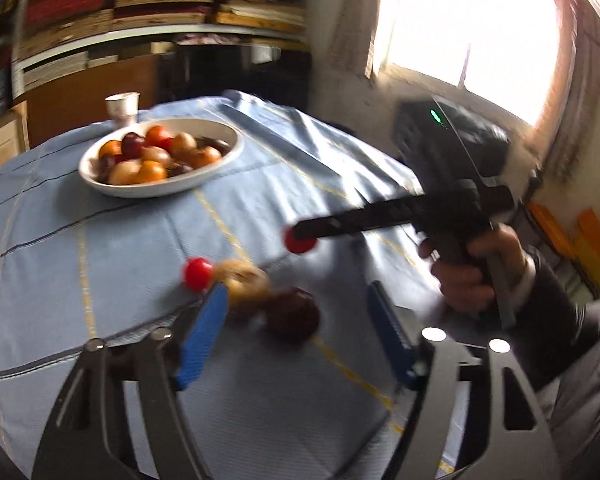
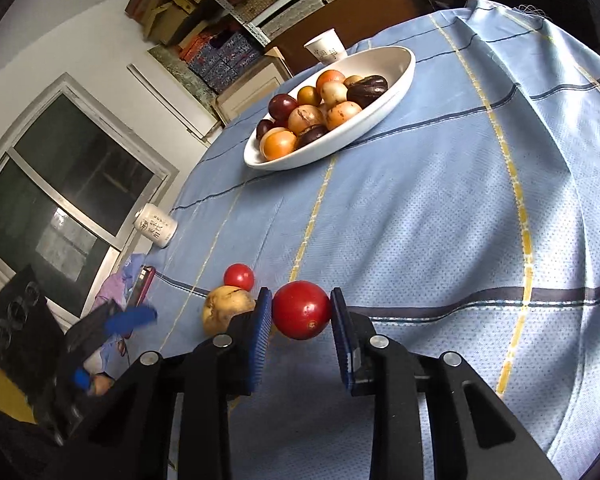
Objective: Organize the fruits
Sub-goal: 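Grasp a red tomato with the right tool while the left tool grasps a dark red plum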
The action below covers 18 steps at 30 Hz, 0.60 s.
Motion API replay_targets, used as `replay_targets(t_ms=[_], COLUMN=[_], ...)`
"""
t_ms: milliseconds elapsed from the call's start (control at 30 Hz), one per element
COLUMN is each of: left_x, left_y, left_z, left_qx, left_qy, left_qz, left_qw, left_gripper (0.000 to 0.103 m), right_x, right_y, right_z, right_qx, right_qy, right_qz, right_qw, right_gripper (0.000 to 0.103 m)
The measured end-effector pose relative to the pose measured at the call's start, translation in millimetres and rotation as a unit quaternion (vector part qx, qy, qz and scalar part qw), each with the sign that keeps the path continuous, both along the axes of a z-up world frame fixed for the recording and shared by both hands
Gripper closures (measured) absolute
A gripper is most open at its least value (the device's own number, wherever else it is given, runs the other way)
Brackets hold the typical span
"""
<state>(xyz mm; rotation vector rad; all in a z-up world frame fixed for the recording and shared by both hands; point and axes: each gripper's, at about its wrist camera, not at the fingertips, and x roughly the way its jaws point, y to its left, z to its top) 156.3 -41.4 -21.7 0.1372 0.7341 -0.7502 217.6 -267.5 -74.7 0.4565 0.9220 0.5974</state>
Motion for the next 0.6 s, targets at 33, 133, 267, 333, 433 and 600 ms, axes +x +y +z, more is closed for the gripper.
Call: replay_targets(t_ms=[33, 133, 267, 333, 433, 600], left_x=[-0.9, 3.1, 18.4, 20.6, 24.5, 29.7], left_y=[-3.0, -7.9, -13.4, -10.1, -11.6, -19.9], left_z=[-0.7, -6.0, -24.2, -25.0, -28.4, -32.2], left_qx=[0.0, 0.0, 0.023, 0.018, 0.028, 0.04], left_qy=[0.004, 0.028, 0.086, 0.09, 0.099, 0.107], left_qz=[-0.005, -0.005, 0.023, 0.03, 0.039, 0.046], left_qw=[1.0, 0.9996, 0.9958, 0.9953, 0.9939, 0.9923], left_gripper=[0.04, 0.048, 0.063, 0.064, 0.064, 0.063], right_x=[0.3, -3.0, -3.6, -3.3, -4.6, -6.5], right_y=[0.9, 6.1, 6.6, 6.7, 7.5, 8.2], right_z=[0.0, -2.0, -1.9, -1.9, -1.1, 0.3], right_qx=[-0.002, -0.011, -0.017, -0.013, -0.013, -0.011], right_qy=[0.001, -0.003, -0.006, -0.004, -0.006, -0.008], right_qz=[0.003, 0.009, 0.006, 0.006, 0.007, 0.01], right_qw=[1.0, 1.0, 1.0, 1.0, 1.0, 1.0], right_gripper=[0.073, 0.073, 0.072, 0.072, 0.072, 0.072])
